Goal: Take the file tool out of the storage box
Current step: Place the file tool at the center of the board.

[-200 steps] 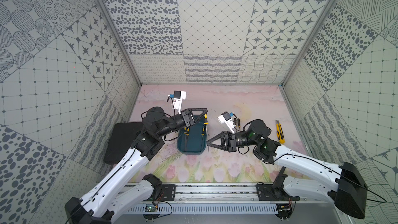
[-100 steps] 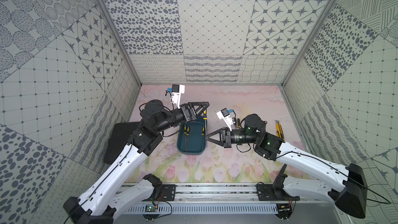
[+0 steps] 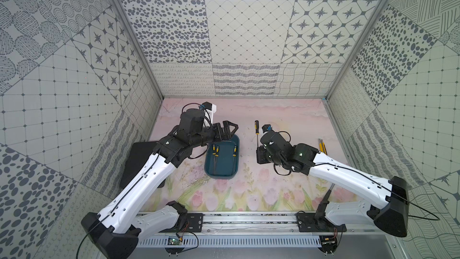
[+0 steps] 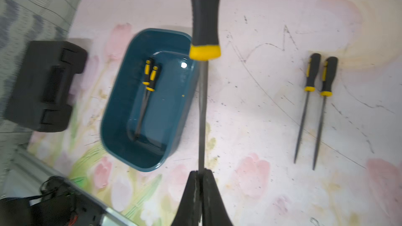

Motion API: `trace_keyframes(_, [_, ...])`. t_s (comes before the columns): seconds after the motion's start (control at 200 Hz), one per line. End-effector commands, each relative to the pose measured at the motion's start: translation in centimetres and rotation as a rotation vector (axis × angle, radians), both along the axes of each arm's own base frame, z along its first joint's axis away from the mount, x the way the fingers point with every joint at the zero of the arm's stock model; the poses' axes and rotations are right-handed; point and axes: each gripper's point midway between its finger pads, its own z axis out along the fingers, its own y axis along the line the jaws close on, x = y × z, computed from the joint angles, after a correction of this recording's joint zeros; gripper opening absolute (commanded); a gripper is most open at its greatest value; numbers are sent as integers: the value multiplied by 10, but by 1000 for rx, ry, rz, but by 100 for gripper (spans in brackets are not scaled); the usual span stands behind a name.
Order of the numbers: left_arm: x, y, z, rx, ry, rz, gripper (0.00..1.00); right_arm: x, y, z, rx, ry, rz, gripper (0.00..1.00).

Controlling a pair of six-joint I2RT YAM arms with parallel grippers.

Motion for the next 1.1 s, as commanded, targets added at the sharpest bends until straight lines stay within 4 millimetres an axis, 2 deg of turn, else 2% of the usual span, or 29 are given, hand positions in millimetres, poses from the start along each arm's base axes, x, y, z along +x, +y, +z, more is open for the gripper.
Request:
trace_keyframes(0.0, [-9,37,-61,256,135,84,99,16,-25,-13,-120,-7,-80,0])
trace_keyframes(0.13, [-15,37,-84,277,188,79,99,29,-40,-42,-159,75,-119,0])
trace_keyframes(0.27, [-20,35,-96,282,205,72,99,37,-50,-64,-159,134,-134,0])
trace_keyframes(0.585, [-21,25,-114,313,222,50,99,50,-51,-103,-190,231,-127,0])
trace_keyframes(0.735, [-23,23,-122,330,232,46,99,55,-53,-120,-220,264,-132,0])
trace_keyframes(1.096, [-24,20,-131,332,252,45,99,63,-57,-146,-256,317,-141,0])
